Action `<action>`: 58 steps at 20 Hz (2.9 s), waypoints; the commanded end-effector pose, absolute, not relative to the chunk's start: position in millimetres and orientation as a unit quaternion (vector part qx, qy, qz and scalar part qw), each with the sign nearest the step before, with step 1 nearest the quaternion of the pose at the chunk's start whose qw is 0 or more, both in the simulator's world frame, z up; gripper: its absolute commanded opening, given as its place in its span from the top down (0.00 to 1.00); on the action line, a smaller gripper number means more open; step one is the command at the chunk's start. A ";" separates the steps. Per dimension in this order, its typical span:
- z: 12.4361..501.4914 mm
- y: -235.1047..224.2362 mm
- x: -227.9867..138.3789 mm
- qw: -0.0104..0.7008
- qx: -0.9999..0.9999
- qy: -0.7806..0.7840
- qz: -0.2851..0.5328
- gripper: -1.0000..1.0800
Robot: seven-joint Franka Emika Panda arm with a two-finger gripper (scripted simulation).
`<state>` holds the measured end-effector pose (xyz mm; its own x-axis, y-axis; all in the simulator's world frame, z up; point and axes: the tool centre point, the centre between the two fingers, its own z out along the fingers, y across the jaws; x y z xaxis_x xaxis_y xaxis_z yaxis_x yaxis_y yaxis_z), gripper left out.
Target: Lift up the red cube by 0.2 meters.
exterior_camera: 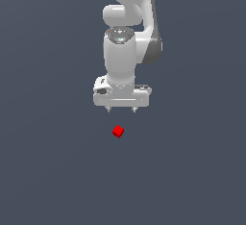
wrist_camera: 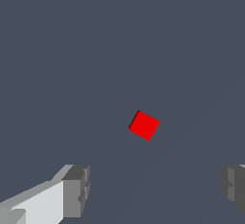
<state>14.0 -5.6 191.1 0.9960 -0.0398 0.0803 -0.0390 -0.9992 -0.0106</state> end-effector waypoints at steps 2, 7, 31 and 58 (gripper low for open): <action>190.9 -5.6 14.0 0.004 -0.999 0.020 -0.040 0.04; 182.5 -6.3 15.1 0.004 -0.999 0.032 -0.038 0.04; 30.0 -22.8 27.9 -0.001 -0.967 0.255 -0.003 0.04; 39.2 -23.7 28.0 0.000 -0.963 0.270 0.000 1.00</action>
